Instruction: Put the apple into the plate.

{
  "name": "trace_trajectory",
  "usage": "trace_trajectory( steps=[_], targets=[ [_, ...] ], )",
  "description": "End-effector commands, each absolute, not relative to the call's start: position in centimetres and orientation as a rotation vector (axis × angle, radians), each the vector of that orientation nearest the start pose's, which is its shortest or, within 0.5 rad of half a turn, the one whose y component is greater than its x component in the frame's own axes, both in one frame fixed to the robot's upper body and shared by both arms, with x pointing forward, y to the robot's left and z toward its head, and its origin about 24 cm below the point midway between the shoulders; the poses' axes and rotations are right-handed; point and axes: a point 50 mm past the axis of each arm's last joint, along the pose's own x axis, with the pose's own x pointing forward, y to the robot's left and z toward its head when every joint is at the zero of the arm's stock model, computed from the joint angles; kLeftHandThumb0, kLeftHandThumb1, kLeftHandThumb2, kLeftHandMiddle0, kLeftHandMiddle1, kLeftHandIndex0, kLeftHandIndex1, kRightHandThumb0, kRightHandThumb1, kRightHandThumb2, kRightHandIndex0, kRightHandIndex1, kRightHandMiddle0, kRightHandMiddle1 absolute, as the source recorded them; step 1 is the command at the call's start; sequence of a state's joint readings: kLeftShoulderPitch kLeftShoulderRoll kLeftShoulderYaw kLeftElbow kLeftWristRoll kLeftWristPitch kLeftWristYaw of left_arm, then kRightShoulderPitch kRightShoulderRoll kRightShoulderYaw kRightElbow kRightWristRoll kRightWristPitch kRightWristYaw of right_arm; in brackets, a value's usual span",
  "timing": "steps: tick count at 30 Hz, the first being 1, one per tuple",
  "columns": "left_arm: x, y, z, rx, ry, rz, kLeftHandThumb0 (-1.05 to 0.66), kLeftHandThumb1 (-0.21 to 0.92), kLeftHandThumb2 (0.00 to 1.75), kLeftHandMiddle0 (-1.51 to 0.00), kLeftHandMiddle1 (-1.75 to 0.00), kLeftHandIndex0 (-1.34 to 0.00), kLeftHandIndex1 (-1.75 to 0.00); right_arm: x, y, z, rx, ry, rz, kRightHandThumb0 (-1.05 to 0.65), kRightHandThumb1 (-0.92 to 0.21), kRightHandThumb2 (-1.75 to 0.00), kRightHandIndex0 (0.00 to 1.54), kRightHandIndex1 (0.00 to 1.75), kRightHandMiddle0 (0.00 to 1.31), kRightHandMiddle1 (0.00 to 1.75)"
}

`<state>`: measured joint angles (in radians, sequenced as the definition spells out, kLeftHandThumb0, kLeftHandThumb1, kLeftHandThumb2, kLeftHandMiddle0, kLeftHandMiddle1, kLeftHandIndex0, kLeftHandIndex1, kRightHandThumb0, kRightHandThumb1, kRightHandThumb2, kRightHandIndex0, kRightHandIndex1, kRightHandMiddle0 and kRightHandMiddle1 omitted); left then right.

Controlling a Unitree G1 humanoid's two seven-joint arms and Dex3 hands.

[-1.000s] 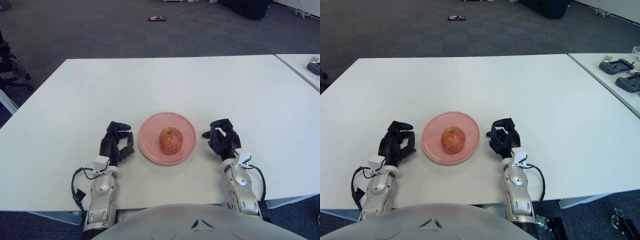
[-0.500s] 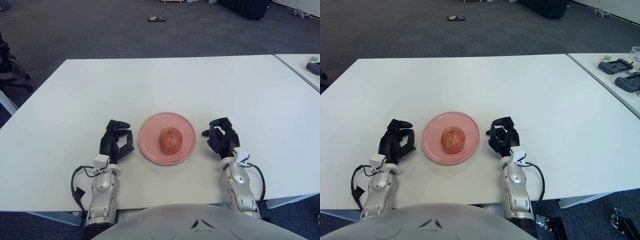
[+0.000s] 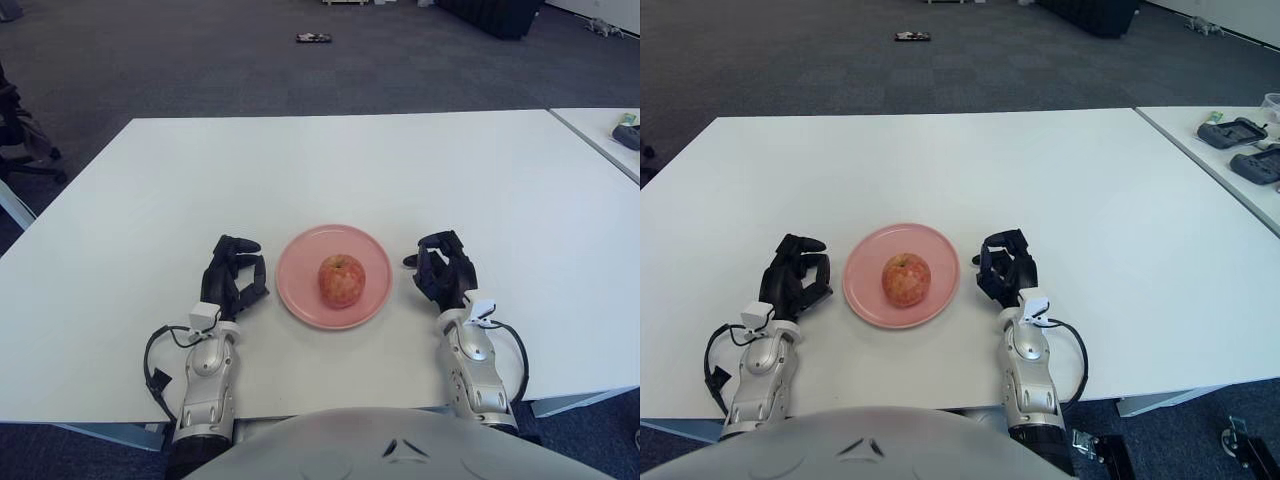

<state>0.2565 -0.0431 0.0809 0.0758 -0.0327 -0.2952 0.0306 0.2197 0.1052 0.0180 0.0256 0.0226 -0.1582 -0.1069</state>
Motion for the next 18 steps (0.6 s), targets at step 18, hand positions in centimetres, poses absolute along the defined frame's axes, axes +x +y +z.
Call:
trace_trajectory(
  steps=[18],
  targets=[
    [19.85,17.56,-1.18,-0.079,0.045,0.204,-0.4,0.59,0.98,-0.62,-1.66,-0.4,-1.75,20.58,-15.52,-0.04,0.114,0.117,-0.187,-0.36,-0.83,-0.66,0.52,1.34,0.24,1.75]
  ],
)
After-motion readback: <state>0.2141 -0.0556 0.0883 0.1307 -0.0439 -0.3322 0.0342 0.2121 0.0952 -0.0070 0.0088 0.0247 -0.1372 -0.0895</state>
